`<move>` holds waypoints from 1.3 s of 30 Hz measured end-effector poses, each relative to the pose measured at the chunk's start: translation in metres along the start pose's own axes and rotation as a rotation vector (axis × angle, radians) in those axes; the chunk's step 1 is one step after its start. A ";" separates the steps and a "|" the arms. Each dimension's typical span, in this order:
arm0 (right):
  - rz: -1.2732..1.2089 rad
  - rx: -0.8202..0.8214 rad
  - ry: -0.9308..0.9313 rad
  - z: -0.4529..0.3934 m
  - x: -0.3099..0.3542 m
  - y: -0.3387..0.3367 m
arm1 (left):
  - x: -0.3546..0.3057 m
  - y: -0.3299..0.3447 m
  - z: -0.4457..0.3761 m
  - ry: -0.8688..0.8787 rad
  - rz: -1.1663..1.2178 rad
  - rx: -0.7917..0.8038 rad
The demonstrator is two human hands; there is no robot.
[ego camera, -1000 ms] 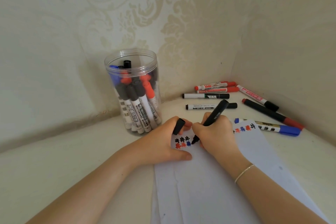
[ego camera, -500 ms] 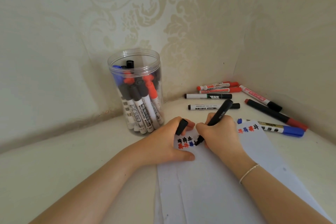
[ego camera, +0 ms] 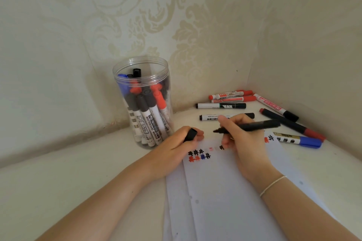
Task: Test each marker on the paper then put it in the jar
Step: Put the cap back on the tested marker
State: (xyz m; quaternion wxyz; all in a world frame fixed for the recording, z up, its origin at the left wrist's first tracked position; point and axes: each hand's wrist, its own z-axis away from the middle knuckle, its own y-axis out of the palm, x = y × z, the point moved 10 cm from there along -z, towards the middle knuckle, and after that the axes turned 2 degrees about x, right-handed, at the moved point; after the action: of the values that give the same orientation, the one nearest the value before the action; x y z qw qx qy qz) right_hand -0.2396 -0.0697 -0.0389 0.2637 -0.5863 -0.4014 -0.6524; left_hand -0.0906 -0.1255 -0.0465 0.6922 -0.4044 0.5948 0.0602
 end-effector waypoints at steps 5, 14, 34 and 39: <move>-0.392 0.132 0.123 -0.001 -0.009 0.013 | 0.001 -0.002 -0.004 0.032 -0.103 -0.035; -0.111 0.192 -0.008 0.000 -0.001 0.019 | -0.004 -0.002 -0.006 0.081 -0.208 -0.060; -0.105 0.269 0.010 0.007 0.002 0.032 | -0.031 -0.004 0.009 0.306 -0.315 -0.160; -0.085 -0.045 -0.088 0.007 0.010 0.006 | -0.034 -0.002 0.008 0.281 -0.323 -0.196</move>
State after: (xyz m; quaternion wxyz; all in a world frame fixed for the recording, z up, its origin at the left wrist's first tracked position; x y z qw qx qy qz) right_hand -0.2328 -0.0660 -0.0284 0.2043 -0.6026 -0.4224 -0.6456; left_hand -0.0929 -0.1084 -0.0158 0.5607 -0.5640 0.6041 -0.0508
